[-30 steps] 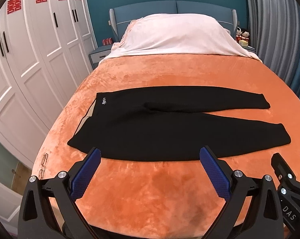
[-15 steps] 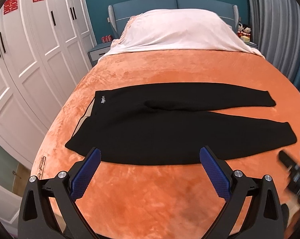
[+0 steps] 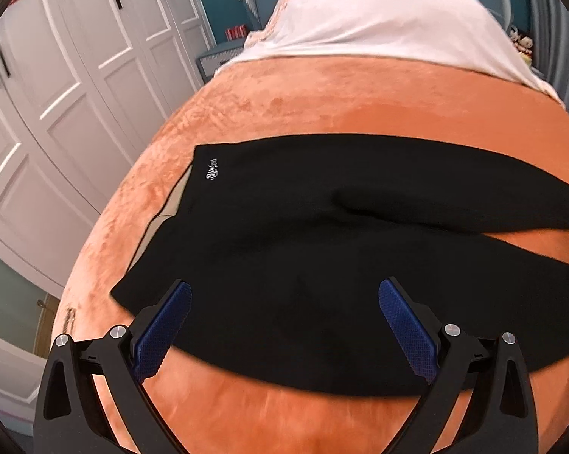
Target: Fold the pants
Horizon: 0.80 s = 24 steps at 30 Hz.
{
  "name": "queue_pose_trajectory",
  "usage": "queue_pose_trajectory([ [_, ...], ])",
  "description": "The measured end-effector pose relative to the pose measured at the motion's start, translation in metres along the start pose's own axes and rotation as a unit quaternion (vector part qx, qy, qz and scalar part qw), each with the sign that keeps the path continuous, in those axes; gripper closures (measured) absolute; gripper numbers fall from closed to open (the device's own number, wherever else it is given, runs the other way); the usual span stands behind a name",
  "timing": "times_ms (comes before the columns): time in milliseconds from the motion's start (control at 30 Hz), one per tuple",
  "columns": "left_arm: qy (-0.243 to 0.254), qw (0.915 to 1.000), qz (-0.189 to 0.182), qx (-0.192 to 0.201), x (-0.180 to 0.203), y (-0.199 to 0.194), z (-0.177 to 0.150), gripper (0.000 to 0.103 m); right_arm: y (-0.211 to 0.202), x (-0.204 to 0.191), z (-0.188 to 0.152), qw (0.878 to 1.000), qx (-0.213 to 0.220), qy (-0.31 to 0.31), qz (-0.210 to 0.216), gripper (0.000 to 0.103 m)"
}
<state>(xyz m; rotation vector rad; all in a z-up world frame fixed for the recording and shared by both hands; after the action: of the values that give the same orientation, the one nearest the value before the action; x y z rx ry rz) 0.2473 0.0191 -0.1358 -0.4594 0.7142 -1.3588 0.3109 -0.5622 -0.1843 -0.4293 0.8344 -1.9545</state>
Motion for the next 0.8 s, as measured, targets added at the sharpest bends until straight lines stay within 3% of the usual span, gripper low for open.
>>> queue_pose_trajectory([
  [100, -0.016, 0.9998, 0.002, -0.009, -0.01, 0.043, 0.021, 0.005, 0.053, 0.008, 0.016, 1.0, -0.014, -0.01, -0.012, 0.005],
  [233, -0.057, 0.9981, 0.011, -0.021, -0.055, 0.119, 0.067, 0.005, 0.098, 0.012, 0.024, 0.999, -0.031, -0.016, -0.007, 0.005],
  [367, -0.074, 0.9939, 0.075, -0.032, -0.117, 0.207, 0.116, 0.005, 0.117, 0.016, 0.021, 0.999, -0.033, -0.005, 0.005, 0.005],
  [433, -0.07, 0.9903, 0.117, -0.03, -0.14, 0.242, 0.132, 0.005, 0.119, 0.013, 0.017, 1.0, -0.024, -0.012, 0.015, 0.013],
  [467, -0.066, 0.9901, 0.115, -0.045, -0.147, 0.262, 0.136, 0.005, 0.121, 0.013, 0.017, 0.999, -0.023, -0.011, 0.023, 0.026],
  [533, -0.074, 0.9864, 0.087, -0.118, -0.163, 0.312, 0.134, 0.008, 0.123, 0.008, 0.017, 1.0, -0.016, -0.006, 0.019, 0.029],
  [567, -0.087, 0.9822, 0.073, -0.15, -0.167, 0.33, 0.129, 0.013, 0.125, 0.007, 0.018, 1.0, -0.017, -0.001, 0.022, 0.036],
  [600, -0.095, 0.9792, 0.064, -0.167, -0.17, 0.339, 0.126, 0.046, 0.122, 0.006, 0.018, 1.0, -0.016, 0.003, 0.023, 0.046],
  [633, -0.119, 0.976, 0.032, -0.18, -0.172, 0.347, 0.125, 0.061, 0.119, 0.004, 0.018, 0.999, -0.016, 0.005, 0.027, 0.056],
  [667, -0.128, 0.9765, 0.029, -0.171, -0.172, 0.343, 0.13, 0.072, 0.117, 0.003, 0.02, 0.999, -0.019, 0.008, 0.038, 0.077],
  [700, -0.133, 0.9772, 0.016, -0.165, -0.172, 0.338, 0.135, 0.084, 0.112, 0.0, 0.023, 0.998, -0.022, 0.011, 0.051, 0.088],
  [767, -0.141, 0.9805, -0.009, -0.137, -0.174, 0.315, 0.149, 0.086, 0.09, -0.009, 0.03, 0.998, 0.0, -0.003, 0.06, 0.09],
  [800, -0.142, 0.9822, -0.024, -0.12, -0.177, 0.3, 0.153, 0.092, 0.077, -0.011, 0.034, 0.998, 0.012, -0.004, 0.069, 0.091],
])
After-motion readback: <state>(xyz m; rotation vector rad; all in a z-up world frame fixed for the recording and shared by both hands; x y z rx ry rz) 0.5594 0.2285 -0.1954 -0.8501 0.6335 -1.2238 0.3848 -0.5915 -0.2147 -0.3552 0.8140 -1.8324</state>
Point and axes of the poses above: each gripper's, at about its wrist camera, not at the fingertips, and y roughly the way its jaws point, x to its right, z to its top, the point moved 1 cm from there along y, roughly the way its jaws point, and after that the axes turned 11 degrees about x, right-handed, at the moved point
